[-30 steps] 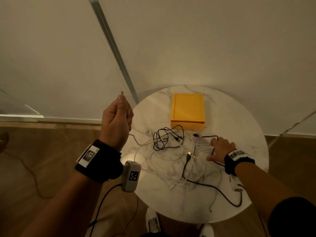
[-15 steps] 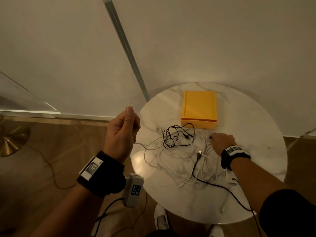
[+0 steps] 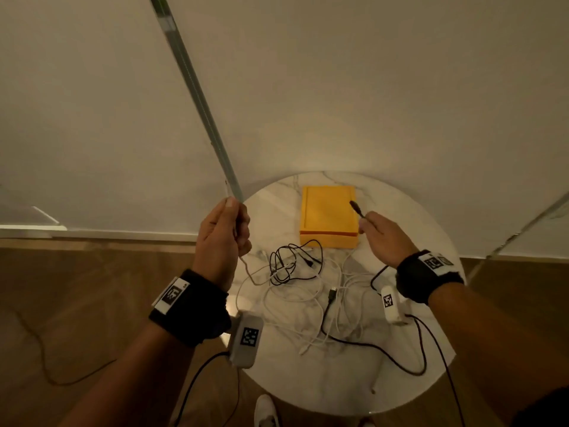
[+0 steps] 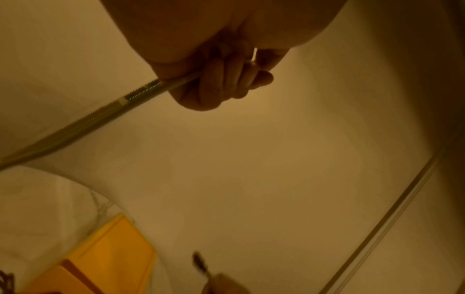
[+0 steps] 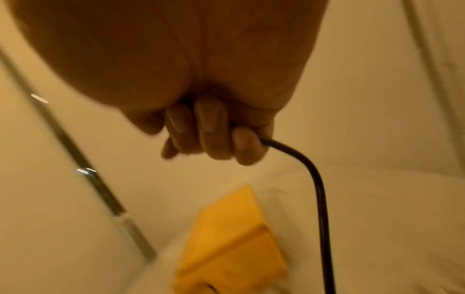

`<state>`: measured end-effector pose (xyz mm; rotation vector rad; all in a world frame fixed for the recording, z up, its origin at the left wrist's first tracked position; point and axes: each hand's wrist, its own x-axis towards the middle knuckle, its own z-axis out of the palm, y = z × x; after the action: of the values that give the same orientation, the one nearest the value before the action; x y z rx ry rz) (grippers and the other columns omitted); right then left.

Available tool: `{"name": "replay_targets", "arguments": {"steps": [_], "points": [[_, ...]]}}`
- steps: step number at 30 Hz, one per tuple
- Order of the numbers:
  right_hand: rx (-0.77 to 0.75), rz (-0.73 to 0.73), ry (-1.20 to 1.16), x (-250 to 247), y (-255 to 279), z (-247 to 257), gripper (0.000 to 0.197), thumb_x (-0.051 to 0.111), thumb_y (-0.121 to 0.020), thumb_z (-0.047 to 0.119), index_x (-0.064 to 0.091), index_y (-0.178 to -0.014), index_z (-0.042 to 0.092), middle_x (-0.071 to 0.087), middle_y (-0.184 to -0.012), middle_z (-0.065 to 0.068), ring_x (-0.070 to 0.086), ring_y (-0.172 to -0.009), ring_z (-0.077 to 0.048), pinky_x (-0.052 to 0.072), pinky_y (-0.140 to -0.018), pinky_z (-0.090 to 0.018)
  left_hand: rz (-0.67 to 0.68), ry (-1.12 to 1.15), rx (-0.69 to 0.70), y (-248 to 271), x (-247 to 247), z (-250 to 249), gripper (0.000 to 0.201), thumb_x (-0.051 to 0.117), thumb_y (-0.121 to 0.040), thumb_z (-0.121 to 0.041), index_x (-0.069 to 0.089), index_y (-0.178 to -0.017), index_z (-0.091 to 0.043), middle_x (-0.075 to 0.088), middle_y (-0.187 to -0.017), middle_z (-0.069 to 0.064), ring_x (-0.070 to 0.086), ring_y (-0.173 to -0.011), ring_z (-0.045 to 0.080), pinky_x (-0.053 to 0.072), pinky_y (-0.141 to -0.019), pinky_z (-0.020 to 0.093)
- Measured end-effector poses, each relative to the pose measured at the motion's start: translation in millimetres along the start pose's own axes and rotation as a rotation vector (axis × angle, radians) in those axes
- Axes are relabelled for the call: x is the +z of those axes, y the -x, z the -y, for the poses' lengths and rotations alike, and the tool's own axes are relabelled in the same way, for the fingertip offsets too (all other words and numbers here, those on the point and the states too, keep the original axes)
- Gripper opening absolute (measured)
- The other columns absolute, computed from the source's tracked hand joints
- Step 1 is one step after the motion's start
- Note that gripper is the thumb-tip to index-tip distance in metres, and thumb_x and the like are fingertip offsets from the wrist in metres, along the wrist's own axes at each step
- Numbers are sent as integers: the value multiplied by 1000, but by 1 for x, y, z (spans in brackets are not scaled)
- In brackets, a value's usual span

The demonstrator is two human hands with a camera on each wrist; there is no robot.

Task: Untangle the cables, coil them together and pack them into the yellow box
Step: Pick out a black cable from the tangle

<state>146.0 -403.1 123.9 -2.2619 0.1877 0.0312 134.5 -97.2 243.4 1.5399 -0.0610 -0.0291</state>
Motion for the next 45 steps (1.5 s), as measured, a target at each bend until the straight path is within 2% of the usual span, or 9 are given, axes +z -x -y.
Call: {"name": "replay_targets", "arguments": {"steps": [6, 12, 18, 23, 28, 33, 37, 41, 45], "points": [[-463, -20, -198, -19, 49, 120, 26, 33, -109, 34, 45, -97, 14, 53, -70, -11, 48, -61, -29, 43, -57, -49, 88, 134, -15, 0, 42, -14, 39, 37, -112, -27, 72, -110, -9, 74, -110, 11, 71, -98, 26, 60, -78, 42], [-567, -105, 43, -5, 67, 170, 35, 32, -109, 32, 40, -138, 16, 60, -85, 0, 57, -66, -17, 44, -55, -36, 157, 260, 40, 10, 79, -31, 41, 35, -112, -23, 71, -119, -5, 71, -131, 7, 59, -131, 20, 45, -112, 37], [-558, 72, -293, 6, 75, 166, 25, 54, -102, 31, 47, -126, 31, 63, -80, 7, 66, -67, -12, 51, -59, -36, 137, 393, 32, 7, 74, -49, 40, 33, -112, -27, 56, -81, -17, 69, -79, 5, 69, -78, 18, 59, -70, 32], [-408, 22, 176, -13, 48, 106, 39, 57, -100, 39, 43, -66, 26, 44, -58, 5, 42, -53, -8, 30, -53, -32, -58, 427, 103, -16, 38, -75, 38, 34, -111, -26, 49, -76, -22, 34, -56, -9, 24, -45, 8, 22, -42, 21], [-138, -37, 220, -35, 36, 40, 43, 58, -99, 32, 49, -65, 7, 42, -59, -3, 40, -55, -17, 28, -58, -32, -109, -109, 438, -24, 3, -73, 38, 41, -105, -34, 52, -73, -19, 46, -56, -13, 36, -45, 4, 30, -44, 22], [-320, -29, 240, -32, 38, 76, 30, 62, -90, 17, 47, -64, 12, 43, -57, -7, 39, -55, -22, 26, -55, -34, 270, -983, 404, -4, 35, -32, 77, 57, -61, -96, 64, -96, -27, 64, -86, -21, 58, -72, 1, 46, -64, 26], [-456, -13, 398, -28, 39, 109, 10, 61, -82, 14, 66, -75, 19, 42, -53, 7, 42, -52, -20, 32, -49, -32, 378, -971, 298, 8, 67, 2, 51, 81, -76, -60, 42, -82, -27, 60, -75, -14, 58, -70, 9, 37, -57, 24], [-475, -20, 392, -37, 34, 96, 31, 60, -79, 11, 38, -62, 23, 32, -50, 6, 35, -50, -21, 27, -50, -32, 332, -468, 158, -3, 58, 12, 38, 70, -93, -18, 36, -75, -20, 63, -60, -8, 68, -66, 13, 51, -65, 32], [-397, -18, 208, -41, 30, 70, 42, 63, -93, 22, 37, -61, 19, 43, -55, -6, 42, -51, -21, 32, -53, -35, 273, 91, -31, -12, 45, -12, 39, 49, -98, 2, 37, -73, -25, 40, -60, -6, 36, -46, 6, 30, -40, 16]]}}
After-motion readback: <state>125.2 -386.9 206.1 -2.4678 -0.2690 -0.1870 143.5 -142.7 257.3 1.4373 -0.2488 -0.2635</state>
